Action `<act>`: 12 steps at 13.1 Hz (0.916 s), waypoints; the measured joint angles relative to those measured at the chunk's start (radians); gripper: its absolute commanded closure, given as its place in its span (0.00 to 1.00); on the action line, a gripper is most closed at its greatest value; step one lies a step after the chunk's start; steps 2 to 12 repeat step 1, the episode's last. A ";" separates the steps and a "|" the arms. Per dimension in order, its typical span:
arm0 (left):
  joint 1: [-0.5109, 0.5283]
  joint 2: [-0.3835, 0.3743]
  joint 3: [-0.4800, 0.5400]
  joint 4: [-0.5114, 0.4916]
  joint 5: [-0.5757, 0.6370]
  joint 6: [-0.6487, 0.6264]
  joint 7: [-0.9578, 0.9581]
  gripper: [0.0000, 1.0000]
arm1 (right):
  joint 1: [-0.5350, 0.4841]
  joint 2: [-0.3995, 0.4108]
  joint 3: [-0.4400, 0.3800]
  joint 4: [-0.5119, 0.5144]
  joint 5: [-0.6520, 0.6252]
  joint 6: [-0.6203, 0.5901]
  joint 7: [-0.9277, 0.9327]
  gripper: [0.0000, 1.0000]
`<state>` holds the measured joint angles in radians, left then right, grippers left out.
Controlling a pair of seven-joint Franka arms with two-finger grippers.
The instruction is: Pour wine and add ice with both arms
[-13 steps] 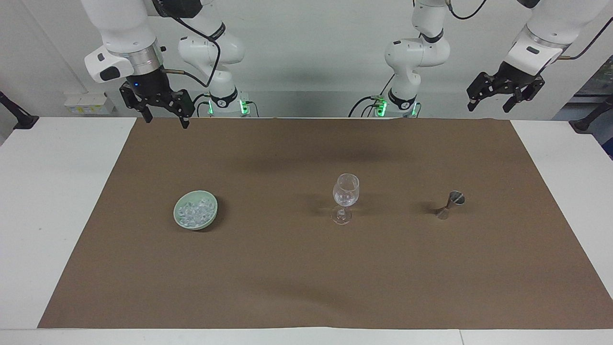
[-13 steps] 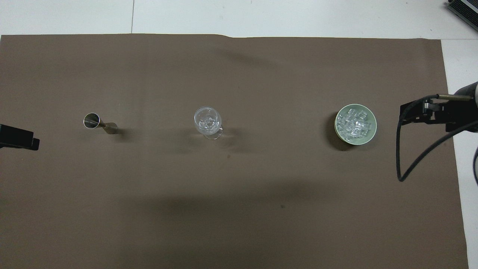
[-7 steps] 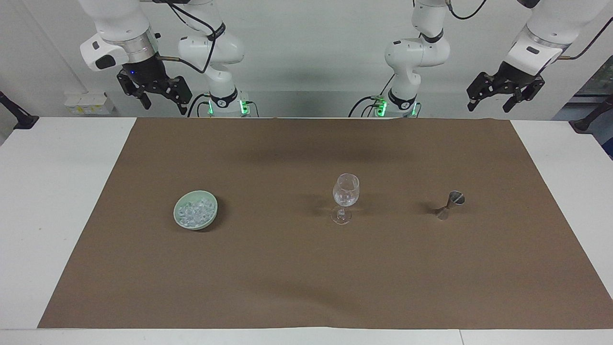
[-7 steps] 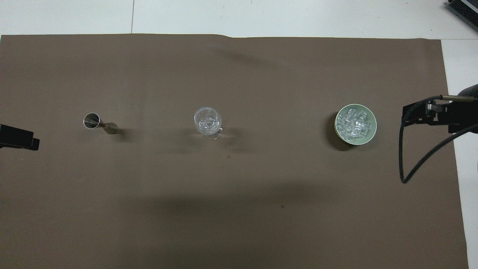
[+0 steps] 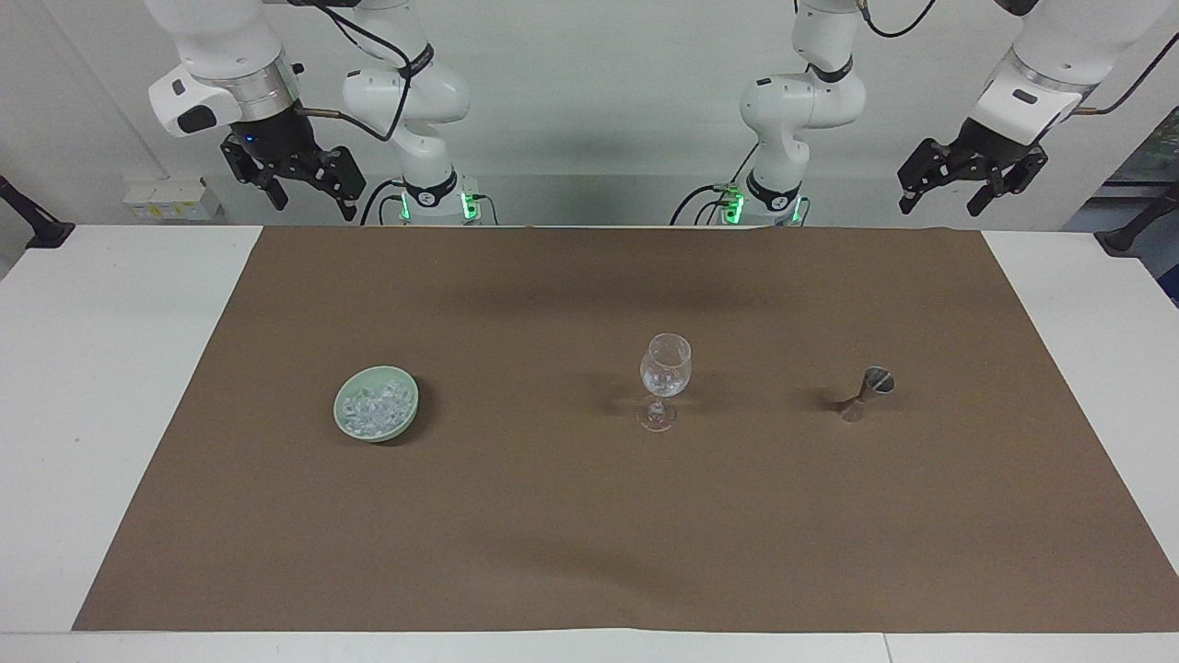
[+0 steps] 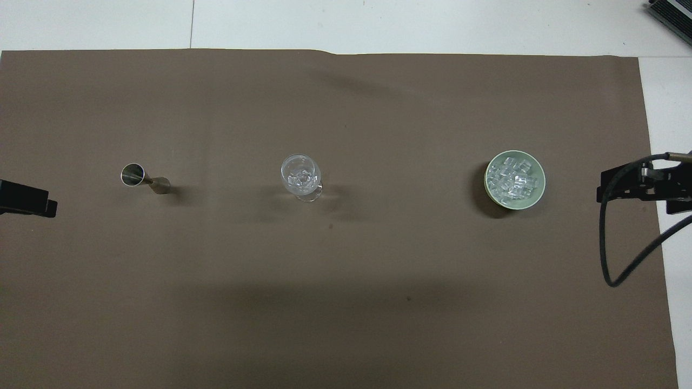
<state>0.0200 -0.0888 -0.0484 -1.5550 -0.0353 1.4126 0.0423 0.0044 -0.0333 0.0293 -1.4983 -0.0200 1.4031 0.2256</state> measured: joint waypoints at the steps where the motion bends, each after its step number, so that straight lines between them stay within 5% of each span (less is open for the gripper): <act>1: 0.000 0.000 0.000 0.000 0.000 0.000 0.000 0.00 | 0.000 0.000 0.000 0.000 0.000 0.000 0.000 0.00; 12: 0.000 0.000 0.000 0.000 0.000 0.000 0.000 0.00 | 0.000 0.000 0.000 0.000 0.000 0.000 0.000 0.00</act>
